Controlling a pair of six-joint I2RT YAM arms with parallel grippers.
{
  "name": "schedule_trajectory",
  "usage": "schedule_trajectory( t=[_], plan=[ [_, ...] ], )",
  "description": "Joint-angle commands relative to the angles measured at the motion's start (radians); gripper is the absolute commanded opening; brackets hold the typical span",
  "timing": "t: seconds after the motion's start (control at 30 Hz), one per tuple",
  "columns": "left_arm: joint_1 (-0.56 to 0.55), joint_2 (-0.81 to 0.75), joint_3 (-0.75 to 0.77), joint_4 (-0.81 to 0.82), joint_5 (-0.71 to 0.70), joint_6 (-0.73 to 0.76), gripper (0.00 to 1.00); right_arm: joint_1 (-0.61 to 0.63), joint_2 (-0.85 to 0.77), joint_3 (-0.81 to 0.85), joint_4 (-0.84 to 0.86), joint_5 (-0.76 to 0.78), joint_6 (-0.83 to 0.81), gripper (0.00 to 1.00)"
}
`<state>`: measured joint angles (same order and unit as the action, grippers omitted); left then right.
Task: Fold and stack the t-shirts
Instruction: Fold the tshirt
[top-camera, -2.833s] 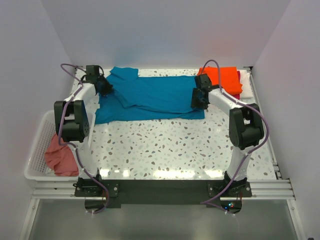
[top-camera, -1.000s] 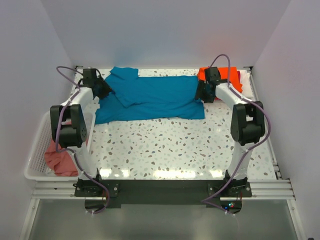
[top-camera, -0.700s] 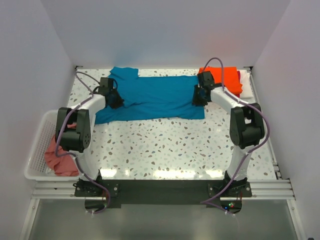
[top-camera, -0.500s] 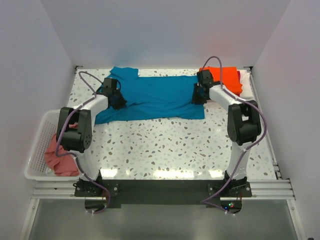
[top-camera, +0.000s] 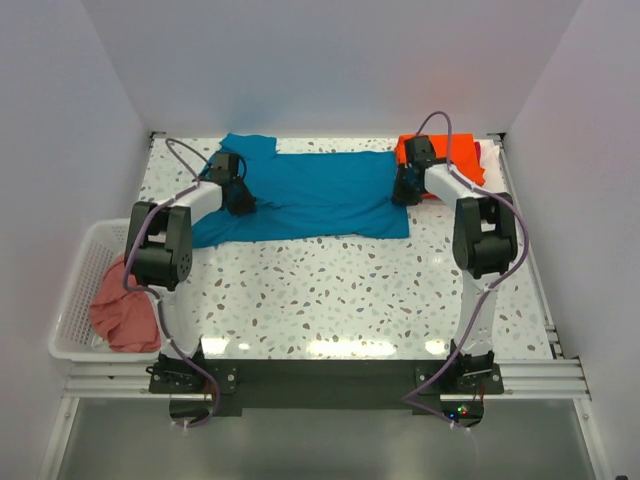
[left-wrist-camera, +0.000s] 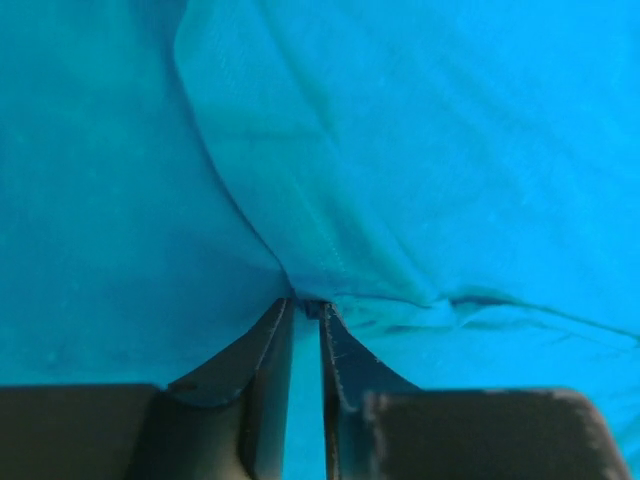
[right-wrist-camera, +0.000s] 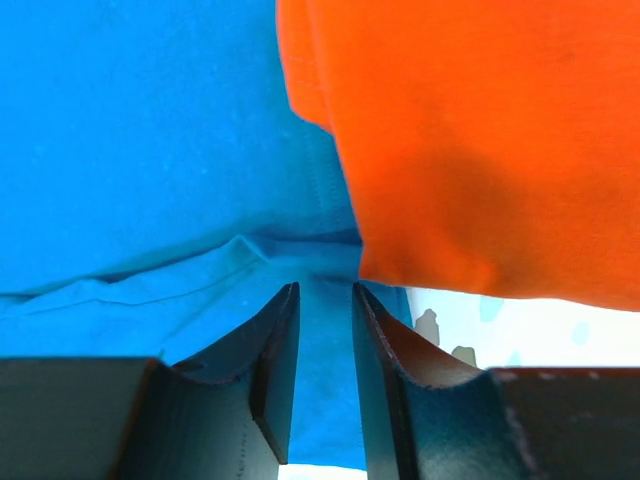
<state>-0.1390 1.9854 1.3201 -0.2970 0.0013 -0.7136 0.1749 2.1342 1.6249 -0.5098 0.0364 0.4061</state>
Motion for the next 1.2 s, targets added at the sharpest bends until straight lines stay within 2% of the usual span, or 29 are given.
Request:
schedule_trajectory(
  t=[0.0, 0.43, 0.53, 0.63, 0.73, 0.87, 0.97, 1.0, 1.17],
  plan=[
    [-0.005, 0.021, 0.085, 0.001, -0.017, 0.019, 0.24, -0.003, -0.075, 0.029, 0.005, 0.017, -0.018, 0.32],
    [-0.005, 0.205, 0.37, -0.011, 0.081, 0.036, 0.3, -0.011, -0.25, -0.109, 0.031, -0.01, -0.018, 0.36],
    [-0.004, 0.219, 0.418, -0.005, 0.111, 0.045, 0.34, -0.009, -0.313, -0.166, 0.056, -0.027, -0.016, 0.38],
    [-0.002, 0.207, 0.444, 0.022, 0.132, 0.065, 0.47, -0.009, -0.35, -0.218, 0.077, -0.035, -0.009, 0.4],
    [0.003, 0.184, 0.475, -0.007, 0.144, 0.074, 0.48, -0.006, -0.384, -0.266, 0.092, -0.062, -0.003, 0.41],
    [0.003, 0.057, 0.357, -0.046, 0.03, 0.027, 0.46, 0.003, -0.419, -0.33, 0.112, -0.07, 0.01, 0.42],
    [-0.001, -0.094, 0.19, -0.089, -0.113, -0.036, 0.4, 0.003, -0.433, -0.381, 0.119, -0.063, 0.031, 0.42],
    [-0.002, -0.182, 0.086, -0.097, -0.141, -0.055, 0.4, 0.003, -0.447, -0.399, 0.128, -0.061, 0.036, 0.43],
    [-0.004, -0.417, -0.208, -0.09, -0.25, -0.112, 0.44, 0.003, -0.45, -0.496, 0.201, -0.039, 0.071, 0.51]
  ],
)
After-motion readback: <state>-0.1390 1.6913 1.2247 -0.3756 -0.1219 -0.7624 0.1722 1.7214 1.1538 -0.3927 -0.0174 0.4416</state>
